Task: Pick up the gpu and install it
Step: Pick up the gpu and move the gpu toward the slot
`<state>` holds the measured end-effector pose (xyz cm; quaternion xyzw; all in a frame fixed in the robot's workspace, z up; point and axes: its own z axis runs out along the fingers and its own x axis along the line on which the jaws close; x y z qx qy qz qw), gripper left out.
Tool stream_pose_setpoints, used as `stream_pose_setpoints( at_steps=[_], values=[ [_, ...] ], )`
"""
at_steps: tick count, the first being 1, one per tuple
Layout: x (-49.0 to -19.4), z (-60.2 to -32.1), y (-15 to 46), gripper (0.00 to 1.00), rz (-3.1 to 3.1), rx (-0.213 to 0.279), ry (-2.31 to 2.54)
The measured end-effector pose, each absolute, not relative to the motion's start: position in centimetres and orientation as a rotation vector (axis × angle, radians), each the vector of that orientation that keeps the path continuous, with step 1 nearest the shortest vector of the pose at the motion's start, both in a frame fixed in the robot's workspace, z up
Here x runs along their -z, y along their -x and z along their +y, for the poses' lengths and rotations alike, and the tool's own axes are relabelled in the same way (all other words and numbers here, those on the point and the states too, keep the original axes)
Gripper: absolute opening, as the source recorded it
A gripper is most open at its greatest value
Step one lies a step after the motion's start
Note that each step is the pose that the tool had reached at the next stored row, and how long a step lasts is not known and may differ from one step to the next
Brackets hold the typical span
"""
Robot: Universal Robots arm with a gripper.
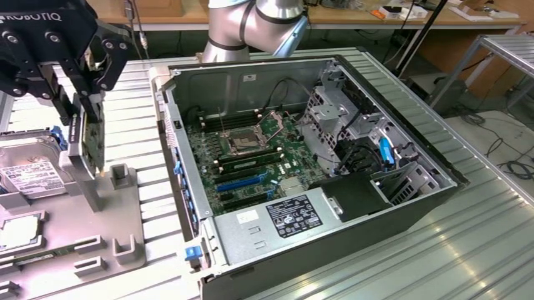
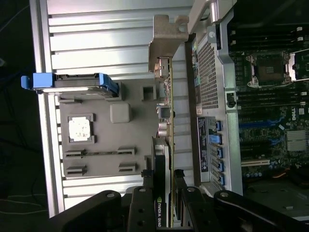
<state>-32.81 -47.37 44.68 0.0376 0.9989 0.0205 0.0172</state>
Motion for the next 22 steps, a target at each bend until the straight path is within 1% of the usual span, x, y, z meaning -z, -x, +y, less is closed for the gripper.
stream_pose_setpoints(
  at_steps=[22],
  values=[
    [-44.7, -47.4, 30.2, 0.27, 3.104, -0.064, -0.117]
  ],
)
